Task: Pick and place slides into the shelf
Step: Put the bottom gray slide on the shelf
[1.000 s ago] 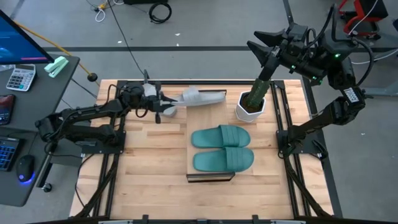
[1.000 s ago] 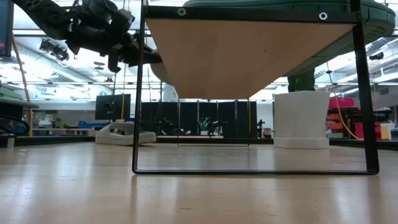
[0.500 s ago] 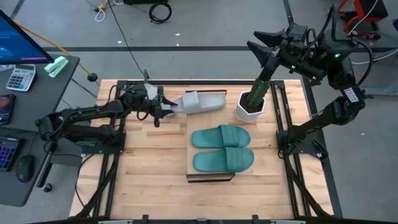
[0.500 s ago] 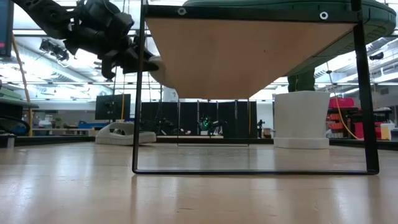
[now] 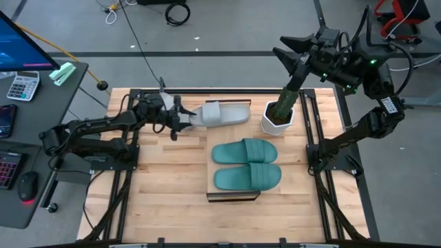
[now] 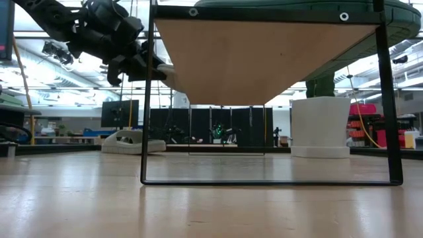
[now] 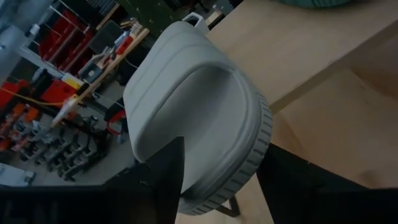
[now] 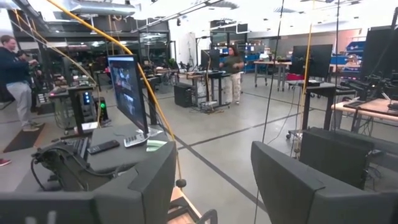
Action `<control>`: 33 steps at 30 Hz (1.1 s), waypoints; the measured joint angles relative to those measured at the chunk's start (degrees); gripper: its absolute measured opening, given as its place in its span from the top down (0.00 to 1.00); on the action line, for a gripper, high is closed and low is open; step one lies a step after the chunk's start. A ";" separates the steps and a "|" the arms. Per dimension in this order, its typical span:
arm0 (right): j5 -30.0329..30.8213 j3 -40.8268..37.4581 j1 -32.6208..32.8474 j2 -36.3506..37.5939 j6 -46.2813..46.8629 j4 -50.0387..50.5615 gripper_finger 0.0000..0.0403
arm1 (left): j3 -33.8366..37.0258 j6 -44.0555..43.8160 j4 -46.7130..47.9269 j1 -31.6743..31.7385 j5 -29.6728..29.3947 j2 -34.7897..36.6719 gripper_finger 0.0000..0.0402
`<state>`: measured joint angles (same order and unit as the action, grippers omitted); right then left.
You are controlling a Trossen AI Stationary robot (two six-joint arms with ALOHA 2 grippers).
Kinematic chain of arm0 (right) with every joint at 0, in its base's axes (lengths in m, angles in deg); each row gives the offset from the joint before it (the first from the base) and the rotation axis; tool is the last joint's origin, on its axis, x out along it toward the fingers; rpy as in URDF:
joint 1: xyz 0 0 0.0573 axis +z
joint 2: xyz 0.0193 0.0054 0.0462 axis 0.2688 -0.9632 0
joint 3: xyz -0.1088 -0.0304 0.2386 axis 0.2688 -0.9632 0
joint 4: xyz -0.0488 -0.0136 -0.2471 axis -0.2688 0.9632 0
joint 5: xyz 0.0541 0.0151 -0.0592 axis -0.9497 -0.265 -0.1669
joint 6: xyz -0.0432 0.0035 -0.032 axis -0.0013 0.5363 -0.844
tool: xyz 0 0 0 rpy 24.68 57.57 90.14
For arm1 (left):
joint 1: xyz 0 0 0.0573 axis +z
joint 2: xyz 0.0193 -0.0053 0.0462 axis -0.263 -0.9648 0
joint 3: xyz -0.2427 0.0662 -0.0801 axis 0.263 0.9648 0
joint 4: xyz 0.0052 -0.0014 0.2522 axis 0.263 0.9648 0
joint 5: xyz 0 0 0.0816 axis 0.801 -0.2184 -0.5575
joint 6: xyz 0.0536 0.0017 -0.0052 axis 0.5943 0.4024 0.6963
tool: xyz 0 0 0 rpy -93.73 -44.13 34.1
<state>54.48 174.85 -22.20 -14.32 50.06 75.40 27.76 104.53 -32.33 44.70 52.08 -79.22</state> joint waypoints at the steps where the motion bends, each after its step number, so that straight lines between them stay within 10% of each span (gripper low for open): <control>1: -0.08 0.00 0.00 0.00 0.00 0.02 0.47 | 0.00 -0.26 0.38 0.00 0.00 0.00 0.51; 33: -1.23 0.00 0.00 0.00 0.00 0.33 0.47 | 0.00 -2.90 4.41 0.00 -8.94 0.00 0.46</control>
<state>53.25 174.85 -22.20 -14.32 50.06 75.73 27.76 101.63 -27.92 44.70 43.14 -79.22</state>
